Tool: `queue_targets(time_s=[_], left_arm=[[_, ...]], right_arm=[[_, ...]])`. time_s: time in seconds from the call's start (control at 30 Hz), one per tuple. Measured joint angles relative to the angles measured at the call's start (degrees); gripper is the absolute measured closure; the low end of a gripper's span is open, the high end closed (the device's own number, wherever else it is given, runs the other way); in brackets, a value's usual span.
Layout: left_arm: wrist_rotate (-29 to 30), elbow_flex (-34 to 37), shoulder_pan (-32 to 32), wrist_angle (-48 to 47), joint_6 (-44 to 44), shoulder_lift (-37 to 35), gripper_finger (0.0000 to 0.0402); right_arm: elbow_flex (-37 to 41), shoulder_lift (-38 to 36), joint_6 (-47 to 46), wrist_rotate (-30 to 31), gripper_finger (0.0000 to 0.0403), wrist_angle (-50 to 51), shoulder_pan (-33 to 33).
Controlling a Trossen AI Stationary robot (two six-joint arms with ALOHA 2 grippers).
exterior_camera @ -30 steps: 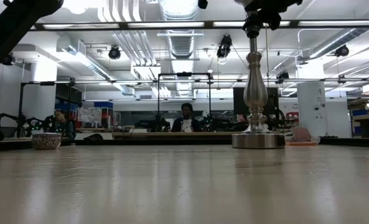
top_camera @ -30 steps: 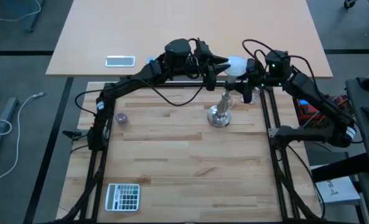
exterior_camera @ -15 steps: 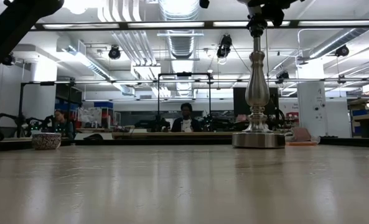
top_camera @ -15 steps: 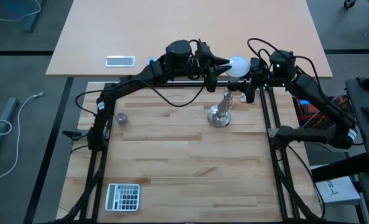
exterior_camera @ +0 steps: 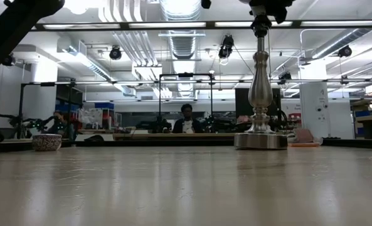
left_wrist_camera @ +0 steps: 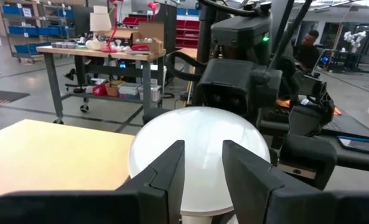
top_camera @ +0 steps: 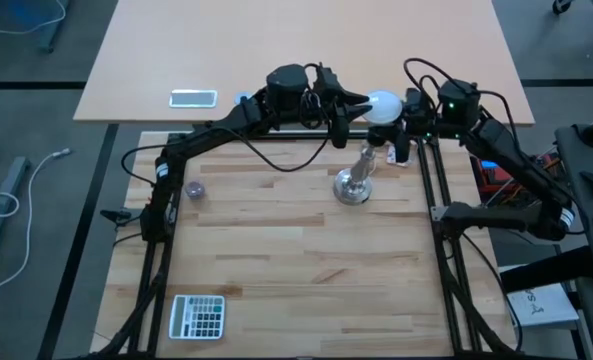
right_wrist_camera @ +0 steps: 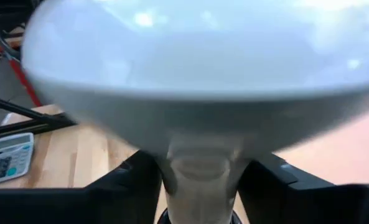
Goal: Screw lightbulb
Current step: Insert the light bulb into the lamp
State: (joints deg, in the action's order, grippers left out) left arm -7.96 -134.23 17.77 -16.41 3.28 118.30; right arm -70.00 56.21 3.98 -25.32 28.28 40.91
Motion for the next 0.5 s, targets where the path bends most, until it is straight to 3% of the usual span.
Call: queue_targets(time_s=[0.33, 0.5], left_arm=[[0.2, 0.1, 0.1, -0.1, -2.6, -0.6, 0.0297], [3.1, 0.2, 0.1, -0.1, -4.1, -2.0, 0.0302]], right_arm=[[0.2, -0.5, 0.3, 1.2, 0.0252, -0.1, 0.0], [2.8, -1.6, -2.6, 1.2, 0.0252, -4.2, 0.0]])
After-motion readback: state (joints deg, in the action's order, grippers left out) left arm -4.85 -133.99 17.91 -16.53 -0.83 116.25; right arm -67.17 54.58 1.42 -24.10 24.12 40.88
